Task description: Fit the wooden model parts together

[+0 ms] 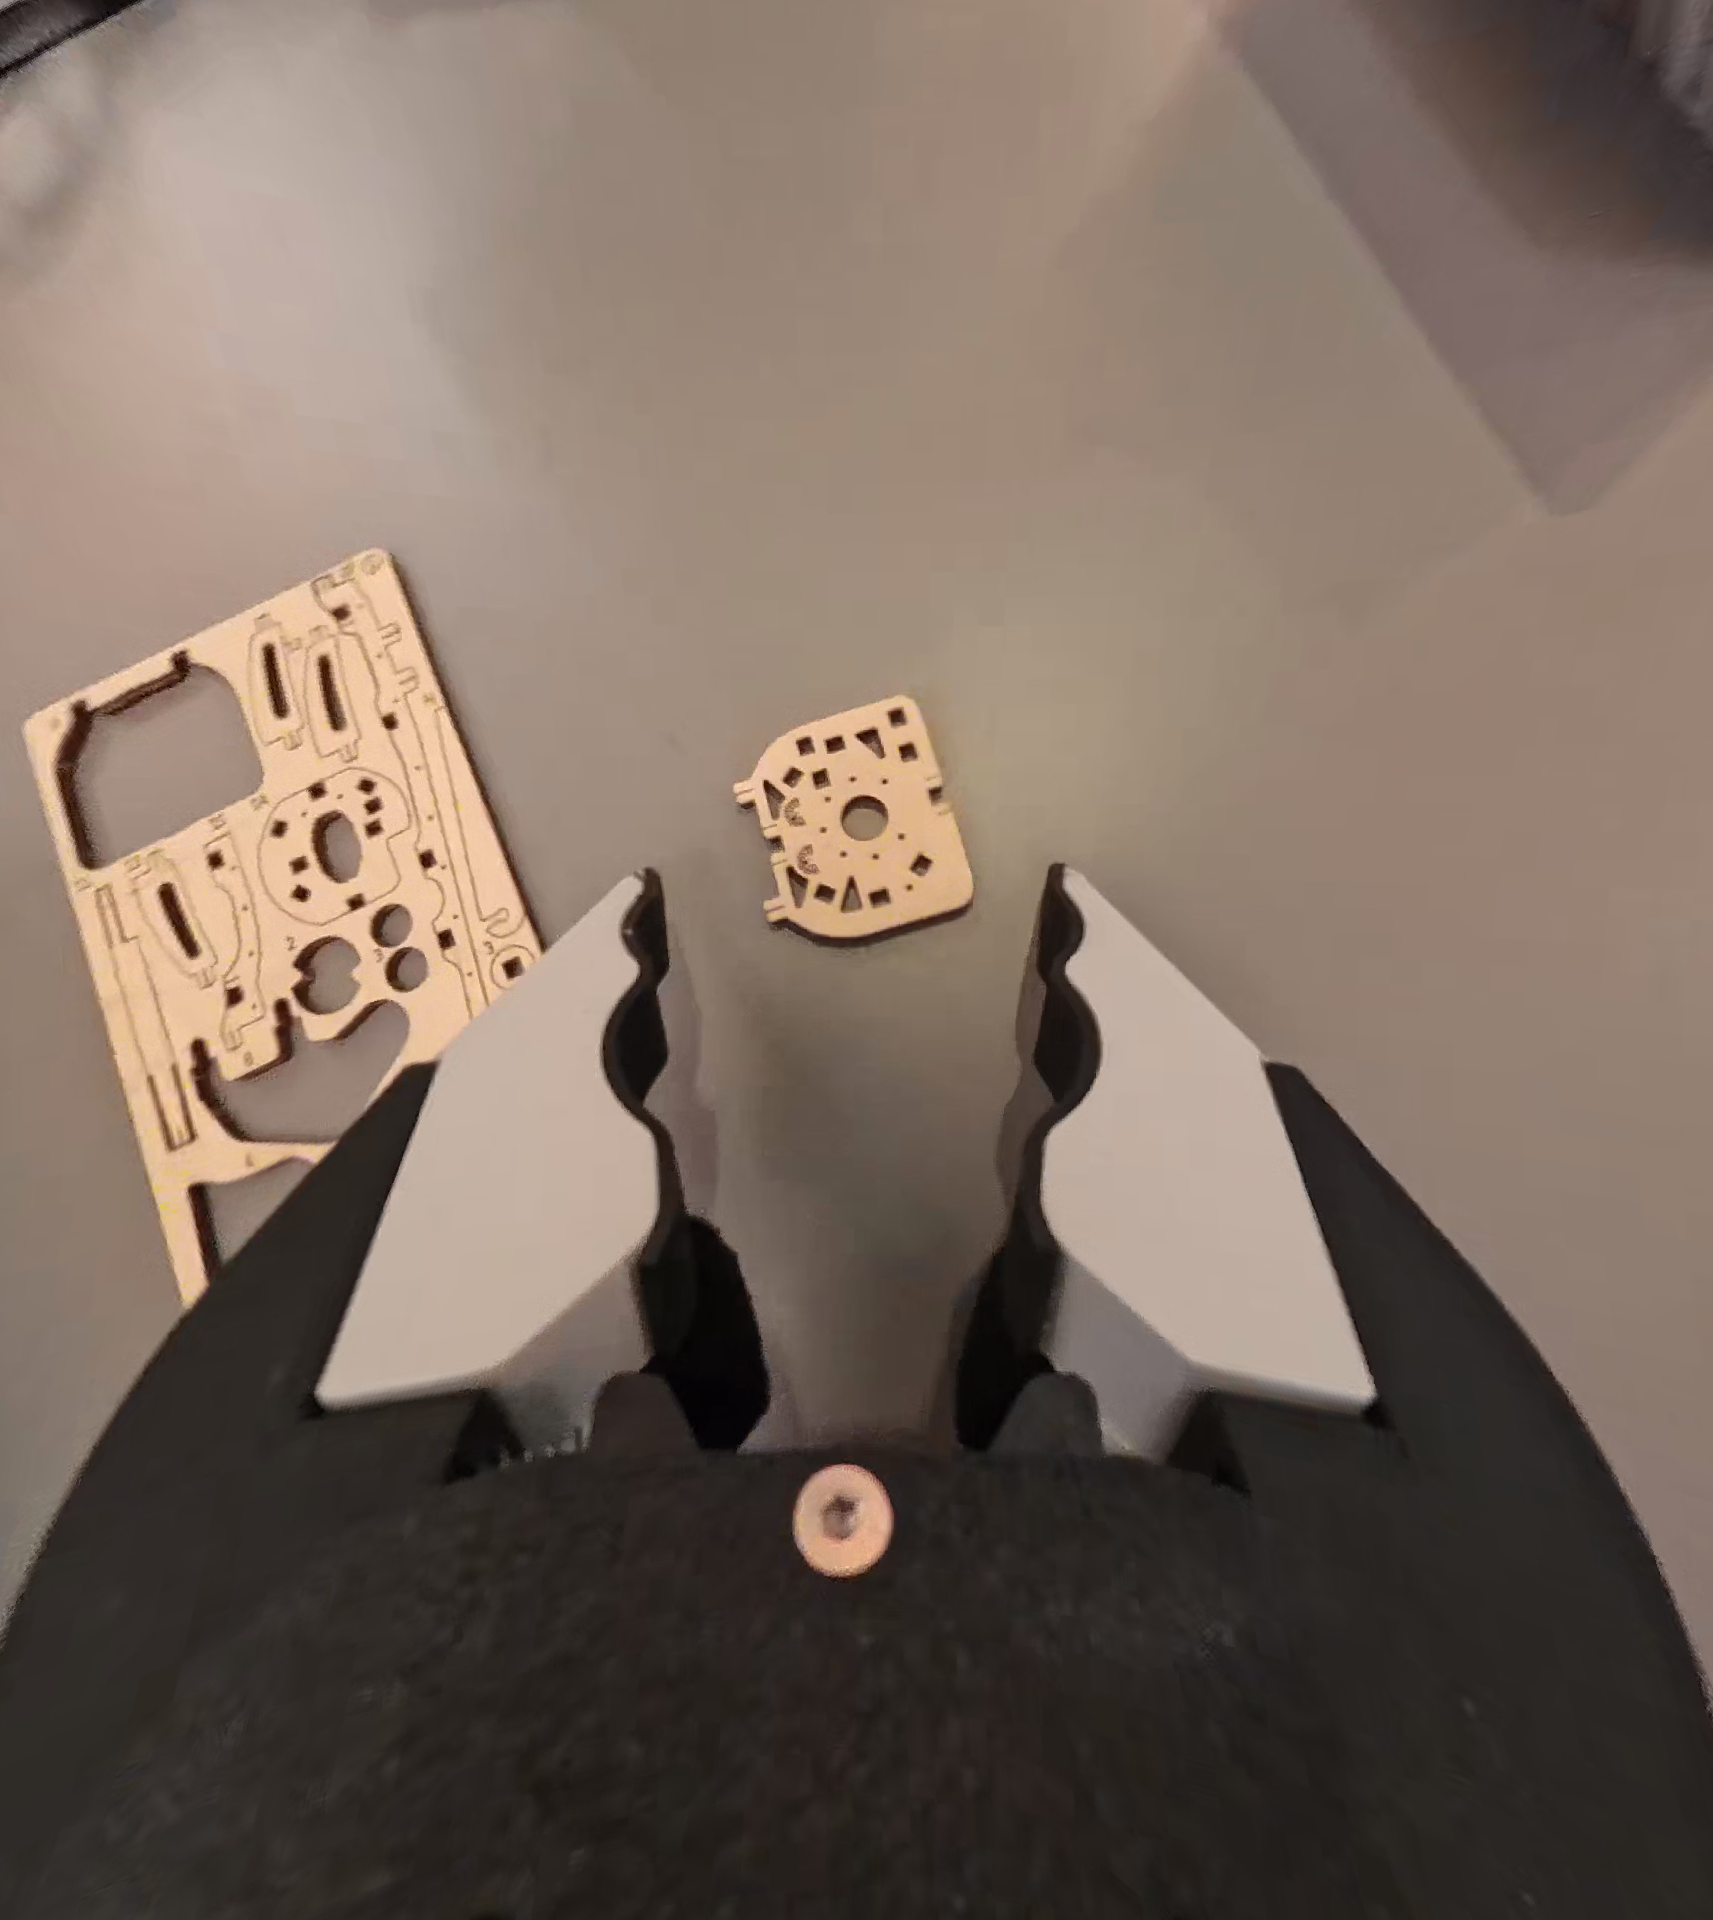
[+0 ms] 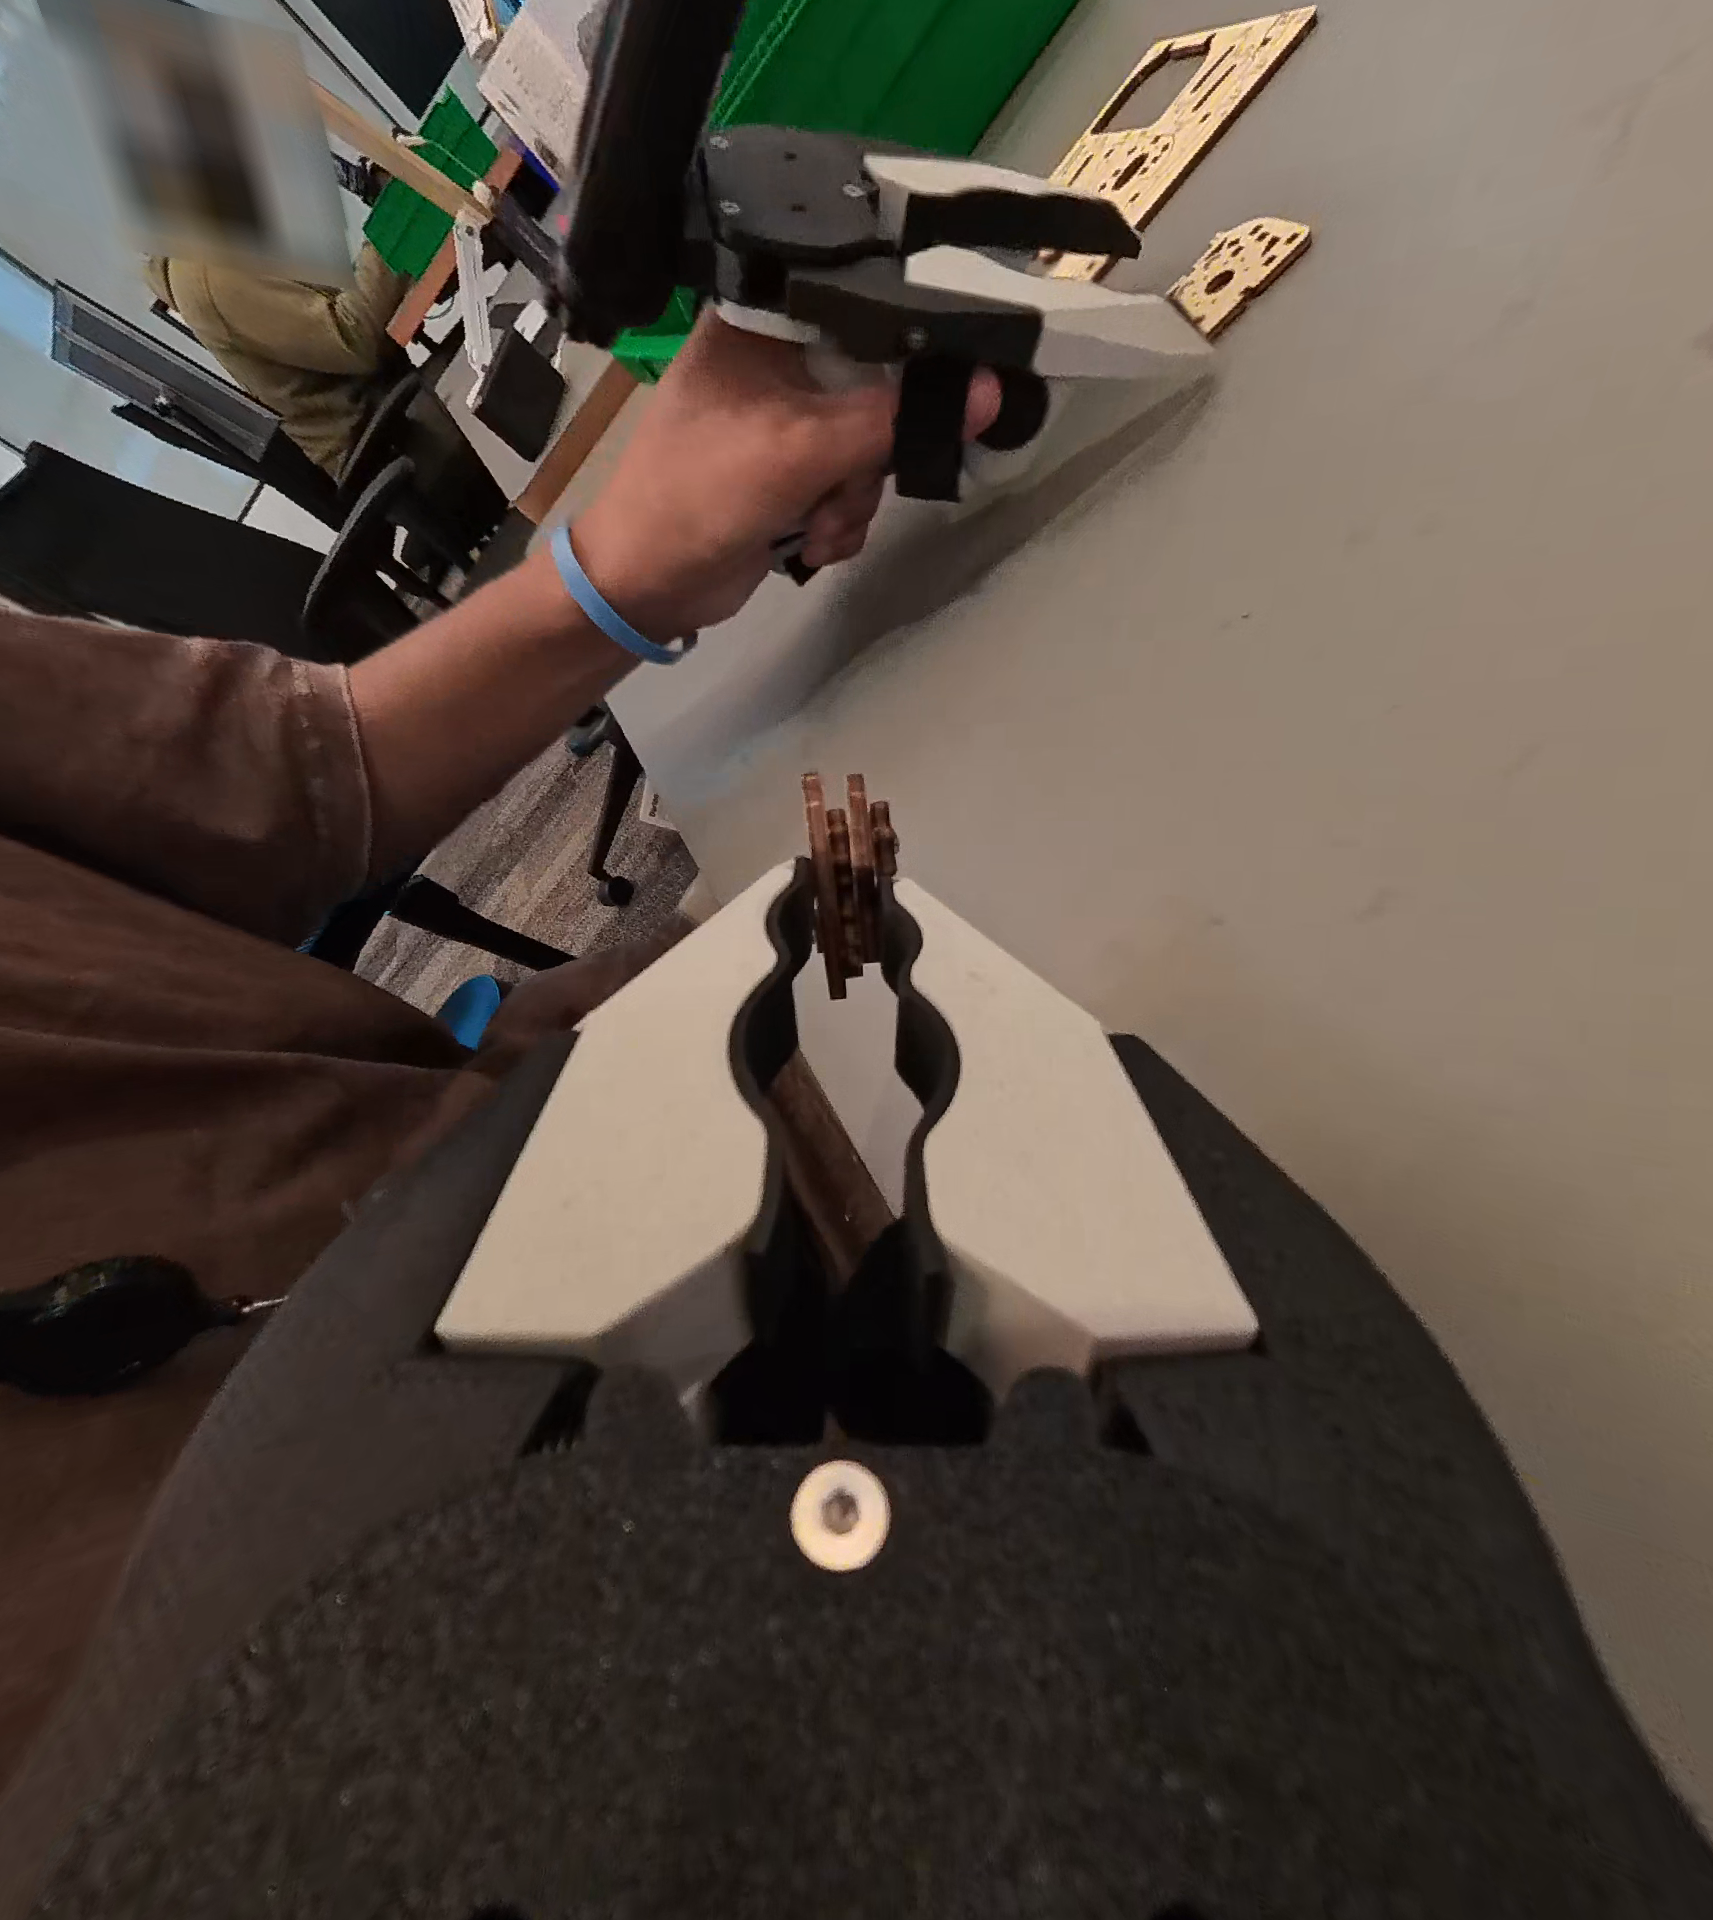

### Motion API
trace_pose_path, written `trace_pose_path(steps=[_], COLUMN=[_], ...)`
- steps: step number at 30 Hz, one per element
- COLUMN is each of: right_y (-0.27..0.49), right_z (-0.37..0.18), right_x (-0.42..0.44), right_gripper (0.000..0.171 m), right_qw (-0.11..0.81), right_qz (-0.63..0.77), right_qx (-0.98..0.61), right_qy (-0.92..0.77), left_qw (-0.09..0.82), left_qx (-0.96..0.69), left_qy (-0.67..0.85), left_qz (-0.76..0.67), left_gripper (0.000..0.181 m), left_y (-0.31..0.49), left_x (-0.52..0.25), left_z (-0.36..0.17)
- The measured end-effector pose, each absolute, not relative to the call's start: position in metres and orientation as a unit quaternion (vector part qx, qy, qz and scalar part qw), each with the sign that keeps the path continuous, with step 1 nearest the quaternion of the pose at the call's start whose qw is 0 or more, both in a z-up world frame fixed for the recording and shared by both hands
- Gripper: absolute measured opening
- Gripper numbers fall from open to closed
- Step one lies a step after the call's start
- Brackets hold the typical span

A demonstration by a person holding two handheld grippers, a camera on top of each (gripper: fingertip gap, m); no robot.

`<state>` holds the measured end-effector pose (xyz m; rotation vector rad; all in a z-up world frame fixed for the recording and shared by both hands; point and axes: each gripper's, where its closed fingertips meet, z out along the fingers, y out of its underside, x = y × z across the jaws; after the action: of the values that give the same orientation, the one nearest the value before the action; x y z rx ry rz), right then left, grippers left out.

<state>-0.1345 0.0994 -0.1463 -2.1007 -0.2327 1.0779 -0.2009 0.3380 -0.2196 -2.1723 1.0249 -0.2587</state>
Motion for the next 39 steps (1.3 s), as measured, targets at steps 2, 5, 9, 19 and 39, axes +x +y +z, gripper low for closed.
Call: trace_pose_path(steps=[2,5,9,19,39], right_y=[0.099,0.099,0.099,0.106,0.093], right_z=[-0.145,-0.143,-0.142,-0.149,-0.081], right_x=[-0.134,-0.134,-0.133,-0.111,-0.168], right_gripper=[0.012,0.012,0.012,0.012,0.011], right_qw=[0.377,0.379,0.381,0.394,0.352], right_qz=[0.425,0.429,0.428,0.386,0.676], right_qx=[-0.818,-0.815,-0.814,-0.831,-0.646], right_qy=[-0.09,-0.09,-0.092,-0.069,-0.043], left_qw=[0.355,0.348,0.35,0.363,0.395], left_qx=[-0.851,-0.857,-0.853,-0.671,-0.492], left_qy=[0.373,0.355,0.361,0.631,0.716], left_qz=[-0.103,-0.136,-0.139,-0.144,-0.299], left_gripper=[0.067,0.05,0.037,0.036,0.036], left_y=[0.338,0.333,0.331,0.227,0.08], left_x=[-0.197,-0.187,-0.187,-0.185,-0.178], left_z=[-0.222,-0.225,-0.224,-0.203,-0.141])
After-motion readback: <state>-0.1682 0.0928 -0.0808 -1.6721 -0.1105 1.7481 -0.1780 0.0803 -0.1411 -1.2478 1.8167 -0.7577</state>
